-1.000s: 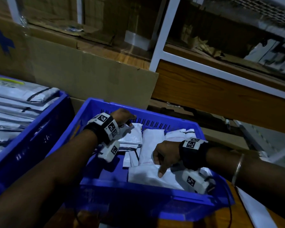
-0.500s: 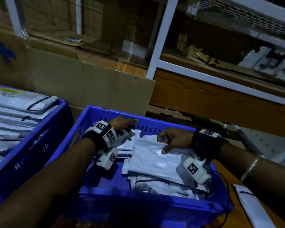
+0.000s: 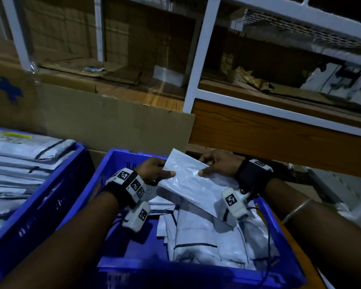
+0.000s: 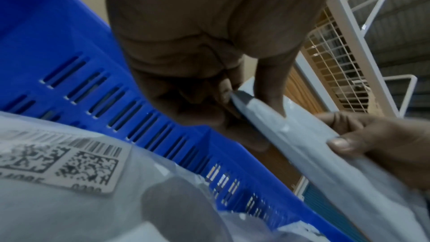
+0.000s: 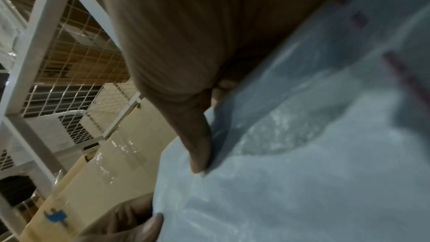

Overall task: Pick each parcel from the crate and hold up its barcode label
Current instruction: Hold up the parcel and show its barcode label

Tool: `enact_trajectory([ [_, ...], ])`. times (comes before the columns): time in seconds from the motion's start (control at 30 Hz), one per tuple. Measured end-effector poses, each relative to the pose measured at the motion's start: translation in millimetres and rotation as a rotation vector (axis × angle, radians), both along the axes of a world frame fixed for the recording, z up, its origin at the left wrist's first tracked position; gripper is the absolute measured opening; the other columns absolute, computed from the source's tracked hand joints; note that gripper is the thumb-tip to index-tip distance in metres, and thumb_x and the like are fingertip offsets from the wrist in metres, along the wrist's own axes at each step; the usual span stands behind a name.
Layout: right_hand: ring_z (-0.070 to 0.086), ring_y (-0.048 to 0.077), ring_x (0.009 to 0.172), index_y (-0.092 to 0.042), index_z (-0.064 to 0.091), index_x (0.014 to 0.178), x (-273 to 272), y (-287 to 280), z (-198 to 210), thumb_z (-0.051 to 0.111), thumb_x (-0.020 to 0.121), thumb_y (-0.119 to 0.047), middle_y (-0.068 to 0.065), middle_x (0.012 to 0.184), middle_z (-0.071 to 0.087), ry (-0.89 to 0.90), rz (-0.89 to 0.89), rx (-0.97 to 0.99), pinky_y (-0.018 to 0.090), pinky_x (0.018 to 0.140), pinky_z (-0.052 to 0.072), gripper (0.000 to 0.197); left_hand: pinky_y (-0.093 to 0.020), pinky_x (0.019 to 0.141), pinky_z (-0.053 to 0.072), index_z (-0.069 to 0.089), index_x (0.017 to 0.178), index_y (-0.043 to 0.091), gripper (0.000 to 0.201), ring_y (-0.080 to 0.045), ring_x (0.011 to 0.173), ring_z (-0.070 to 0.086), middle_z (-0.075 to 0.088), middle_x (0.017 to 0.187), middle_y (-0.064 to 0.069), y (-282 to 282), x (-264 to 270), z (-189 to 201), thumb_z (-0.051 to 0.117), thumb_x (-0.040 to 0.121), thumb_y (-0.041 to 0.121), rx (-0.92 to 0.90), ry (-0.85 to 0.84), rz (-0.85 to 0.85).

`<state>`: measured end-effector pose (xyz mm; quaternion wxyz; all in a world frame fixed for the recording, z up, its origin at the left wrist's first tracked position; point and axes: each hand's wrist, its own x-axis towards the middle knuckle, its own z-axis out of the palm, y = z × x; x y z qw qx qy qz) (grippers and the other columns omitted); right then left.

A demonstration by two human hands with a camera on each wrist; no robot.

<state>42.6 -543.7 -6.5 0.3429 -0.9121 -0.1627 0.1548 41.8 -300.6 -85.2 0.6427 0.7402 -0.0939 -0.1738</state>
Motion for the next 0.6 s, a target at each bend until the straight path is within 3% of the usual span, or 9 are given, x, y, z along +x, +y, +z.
enact_trajectory([
  [0.1,0.066,0.023,0.078,0.006,0.07,0.097,6.4,-6.9,-5.5,0.08,0.079,-0.013,0.023,0.096,0.071,0.003,-0.057,0.054,0.03,0.07,0.053,0.028,-0.015,0.038,0.027,0.063,0.099,-0.007,0.012,-0.006,0.033,0.038,0.05,0.043,0.006,5.6,1.2,7.5,0.061,0.091,0.002,-0.037,-0.029,0.098],
  [0.2,0.065,0.012,0.068,-0.002,0.069,0.085,10.9,-19.4,-10.5,0.081,0.077,-0.011,0.005,0.074,0.072,0.019,-0.116,0.099,0.025,0.065,0.052,0.017,-0.018,0.041,0.029,0.063,0.089,0.003,0.006,-0.005,0.034,0.037,0.046,0.04,0.009,12.5,3.4,10.7,0.058,0.093,0.003,-0.058,-0.053,0.146],
  [0.27,0.062,0.004,0.058,-0.008,0.065,0.076,11.4,-26.6,-13.4,0.079,0.078,-0.006,-0.008,0.06,0.067,0.022,-0.133,0.141,0.018,0.059,0.048,0.015,-0.019,0.045,0.035,0.063,0.081,0.009,0.013,-0.006,0.038,0.046,0.053,0.044,0.008,17.8,9.0,9.1,0.06,0.093,0.006,-0.02,-0.08,0.183],
  [0.33,0.065,0.008,0.061,-0.006,0.065,0.077,12.8,-34.1,-19.5,0.078,0.079,-0.004,-0.004,0.062,0.068,0.023,-0.148,0.179,0.02,0.062,0.051,0.014,-0.018,0.051,0.046,0.065,0.09,0.004,0.006,-0.006,0.05,0.061,0.066,0.056,0.007,22.0,16.0,3.4,0.06,0.093,0.006,-0.019,-0.089,0.225],
  [0.4,0.068,0.016,0.068,-0.005,0.064,0.079,15.2,-40.4,-27.6,0.078,0.078,-0.003,0.003,0.068,0.07,0.015,-0.177,0.217,0.028,0.068,0.055,0.014,-0.029,0.067,0.056,0.066,0.105,-0.002,0.015,-0.018,0.073,0.071,0.074,0.078,-0.004,25.4,22.4,-0.9,0.061,0.092,0.006,-0.032,-0.08,0.266],
  [0.47,0.067,0.022,0.071,-0.006,0.063,0.079,16.0,-43.7,-36.6,0.077,0.078,-0.001,0.007,0.071,0.069,0.005,-0.236,0.288,0.036,0.072,0.056,0.015,-0.047,0.086,0.055,0.066,0.108,-0.003,0.019,-0.033,0.093,0.07,0.073,0.097,-0.018,29.2,24.6,-2.8,0.063,0.092,0.006,-0.029,-0.088,0.301],
  [0.53,0.064,0.028,0.075,-0.006,0.061,0.08,15.3,-46.3,-45.9,0.074,0.08,0.001,0.014,0.076,0.067,-0.019,-0.293,0.391,0.04,0.075,0.055,0.015,-0.052,0.089,0.05,0.069,0.102,-0.001,0.014,-0.039,0.096,0.067,0.07,0.103,-0.025,32.4,26.7,-3.9,0.063,0.091,0.007,-0.025,-0.083,0.323],
  [0.6,0.062,0.03,0.079,-0.005,0.061,0.08,14.2,-47.4,-55.4,0.072,0.083,0.0,0.017,0.081,0.065,-0.057,-0.325,0.476,0.039,0.072,0.053,0.012,-0.048,0.083,0.05,0.07,0.095,0.004,0.009,-0.035,0.089,0.064,0.068,0.099,-0.025,33.5,26.8,-3.4,0.064,0.091,0.009,-0.03,-0.081,0.337],
])
